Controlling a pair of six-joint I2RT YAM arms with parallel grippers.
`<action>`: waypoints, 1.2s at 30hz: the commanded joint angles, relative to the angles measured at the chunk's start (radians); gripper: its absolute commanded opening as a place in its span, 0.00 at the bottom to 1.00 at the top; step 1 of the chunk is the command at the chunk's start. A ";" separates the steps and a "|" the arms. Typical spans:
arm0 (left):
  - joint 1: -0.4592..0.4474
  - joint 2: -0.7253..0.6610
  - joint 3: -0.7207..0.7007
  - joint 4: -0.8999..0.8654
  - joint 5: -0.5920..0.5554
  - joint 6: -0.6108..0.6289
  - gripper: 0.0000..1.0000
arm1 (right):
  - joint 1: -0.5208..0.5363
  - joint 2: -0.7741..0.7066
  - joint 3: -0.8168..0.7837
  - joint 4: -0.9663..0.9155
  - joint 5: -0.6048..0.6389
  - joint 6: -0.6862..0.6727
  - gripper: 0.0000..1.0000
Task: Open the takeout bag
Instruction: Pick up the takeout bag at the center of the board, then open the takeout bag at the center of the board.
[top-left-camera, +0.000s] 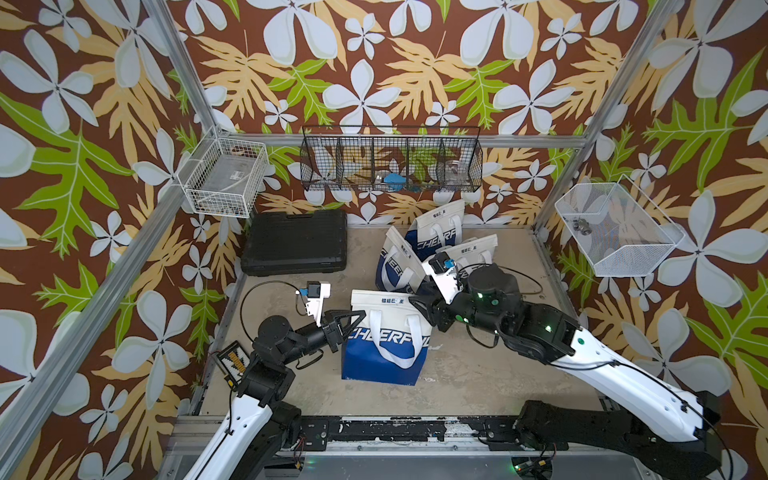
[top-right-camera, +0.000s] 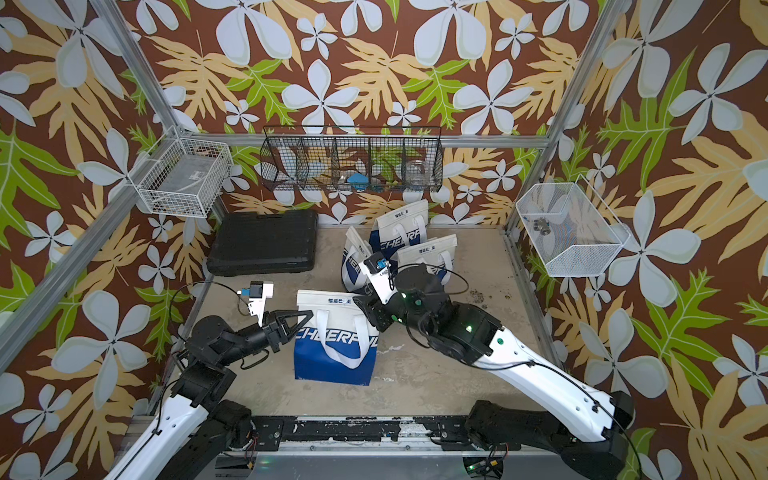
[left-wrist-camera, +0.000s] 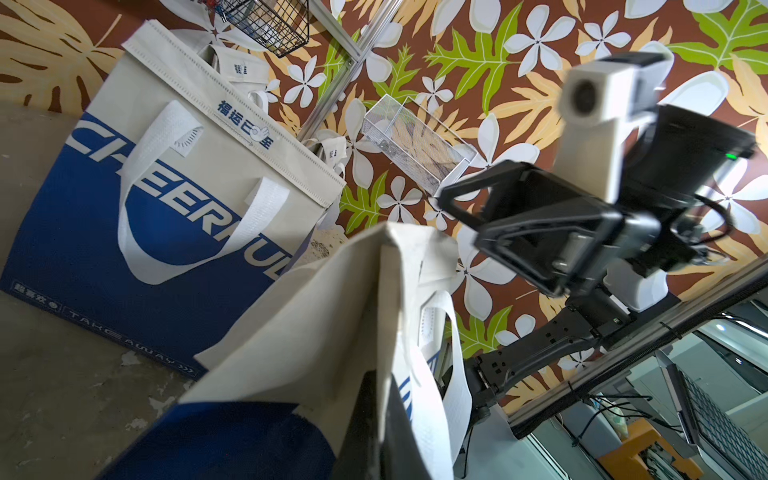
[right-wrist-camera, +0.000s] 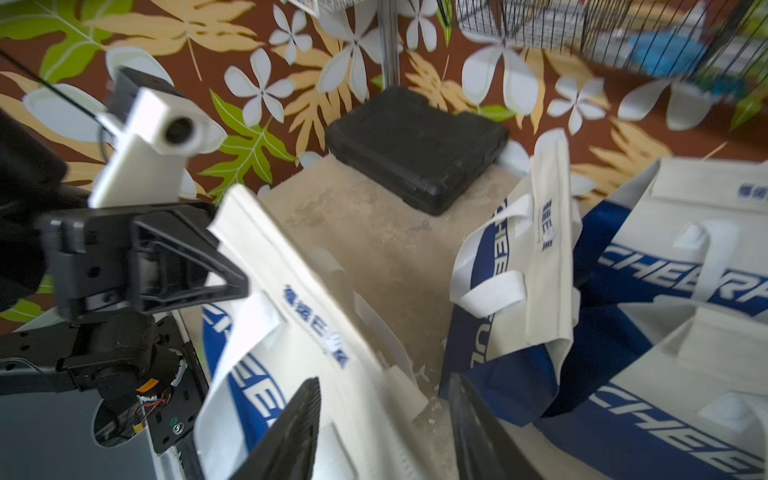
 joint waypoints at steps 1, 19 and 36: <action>0.000 0.006 0.007 -0.013 -0.019 0.013 0.00 | 0.153 0.018 -0.001 0.056 0.459 -0.102 0.56; 0.000 0.000 0.054 -0.005 0.044 -0.005 0.00 | 0.290 0.328 0.010 0.357 0.498 -0.359 0.58; -0.002 -0.012 0.038 0.012 0.097 -0.008 0.00 | 0.289 0.428 0.020 0.462 0.619 -0.450 0.52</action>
